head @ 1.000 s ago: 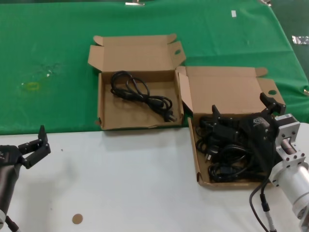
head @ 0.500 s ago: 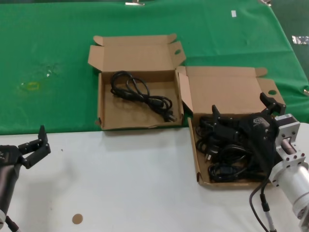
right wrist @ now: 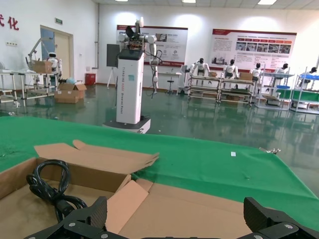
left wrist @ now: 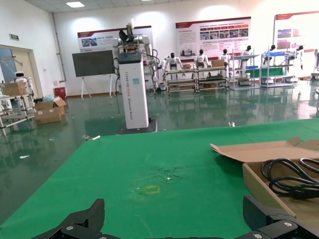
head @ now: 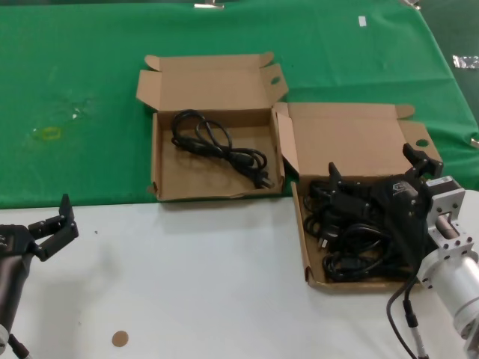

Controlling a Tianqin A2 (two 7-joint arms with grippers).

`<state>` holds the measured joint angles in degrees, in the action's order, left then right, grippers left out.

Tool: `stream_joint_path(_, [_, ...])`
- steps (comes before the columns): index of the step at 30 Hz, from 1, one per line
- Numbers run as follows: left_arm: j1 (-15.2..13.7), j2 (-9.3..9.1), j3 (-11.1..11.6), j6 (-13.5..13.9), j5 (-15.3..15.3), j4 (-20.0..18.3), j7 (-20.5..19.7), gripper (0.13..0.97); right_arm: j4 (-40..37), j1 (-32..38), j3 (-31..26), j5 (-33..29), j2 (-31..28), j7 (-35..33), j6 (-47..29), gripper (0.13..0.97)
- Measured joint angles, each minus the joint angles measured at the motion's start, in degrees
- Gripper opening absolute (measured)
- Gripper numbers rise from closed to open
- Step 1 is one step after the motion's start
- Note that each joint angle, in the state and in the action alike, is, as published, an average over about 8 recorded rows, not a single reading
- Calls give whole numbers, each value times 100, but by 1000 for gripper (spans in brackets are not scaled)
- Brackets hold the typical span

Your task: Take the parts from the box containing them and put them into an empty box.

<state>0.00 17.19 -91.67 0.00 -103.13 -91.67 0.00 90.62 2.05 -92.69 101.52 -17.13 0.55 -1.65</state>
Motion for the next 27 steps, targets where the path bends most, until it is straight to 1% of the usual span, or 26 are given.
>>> stream_joint_path(27, [0,0,0,0,0,0,0,966,0,0,0,0,0,0,0,966])
